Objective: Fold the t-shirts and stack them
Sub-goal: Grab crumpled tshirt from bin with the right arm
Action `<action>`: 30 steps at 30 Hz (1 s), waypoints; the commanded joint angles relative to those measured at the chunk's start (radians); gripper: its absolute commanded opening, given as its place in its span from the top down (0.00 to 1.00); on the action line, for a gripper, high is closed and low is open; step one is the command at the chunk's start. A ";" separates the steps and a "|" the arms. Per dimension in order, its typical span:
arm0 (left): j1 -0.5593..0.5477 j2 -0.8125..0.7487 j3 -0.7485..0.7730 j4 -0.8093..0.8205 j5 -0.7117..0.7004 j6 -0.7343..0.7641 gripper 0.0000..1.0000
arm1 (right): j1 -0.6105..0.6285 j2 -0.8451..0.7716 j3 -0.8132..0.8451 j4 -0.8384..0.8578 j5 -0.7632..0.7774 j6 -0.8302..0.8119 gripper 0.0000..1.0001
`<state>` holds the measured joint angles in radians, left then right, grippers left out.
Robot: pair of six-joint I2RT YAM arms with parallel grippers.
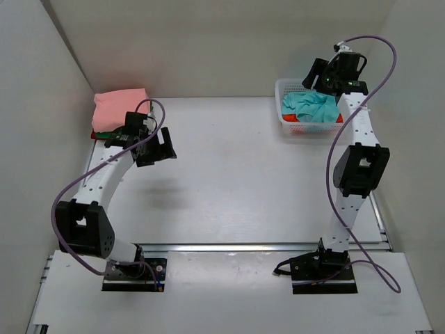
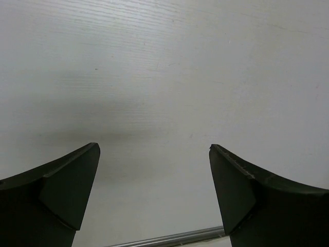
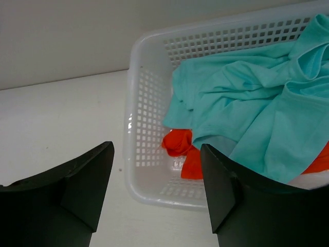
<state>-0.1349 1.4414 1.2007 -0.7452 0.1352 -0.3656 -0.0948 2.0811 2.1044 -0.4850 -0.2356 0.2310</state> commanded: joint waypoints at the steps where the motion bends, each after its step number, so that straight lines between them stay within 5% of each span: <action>1: -0.008 -0.098 0.043 -0.005 -0.072 0.013 0.01 | -0.025 0.057 0.119 0.031 0.036 -0.032 0.34; 7: 0.037 -0.151 -0.064 0.038 0.070 -0.036 0.01 | -0.048 0.275 0.262 0.028 0.114 -0.024 0.29; 19: 0.037 -0.308 -0.095 -0.023 -0.002 0.023 0.02 | -0.109 0.511 0.388 -0.191 0.203 0.139 0.21; 21: 0.027 -0.318 -0.084 -0.033 -0.049 0.031 0.01 | -0.106 0.499 0.367 -0.182 0.191 0.117 0.38; 23: 0.017 -0.319 -0.081 -0.042 -0.077 0.030 0.01 | -0.109 0.479 0.362 -0.164 0.170 0.111 0.91; 24: 0.011 -0.309 -0.075 -0.048 -0.085 0.043 0.01 | -0.106 0.468 0.364 -0.158 0.160 0.111 1.00; 30: 0.000 -0.302 -0.101 -0.002 0.038 0.034 0.09 | -0.102 0.311 0.370 -0.044 0.099 0.106 1.00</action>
<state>-0.1341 1.1576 1.0927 -0.7769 0.1127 -0.3393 -0.1974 2.5679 2.4424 -0.6216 -0.1028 0.3370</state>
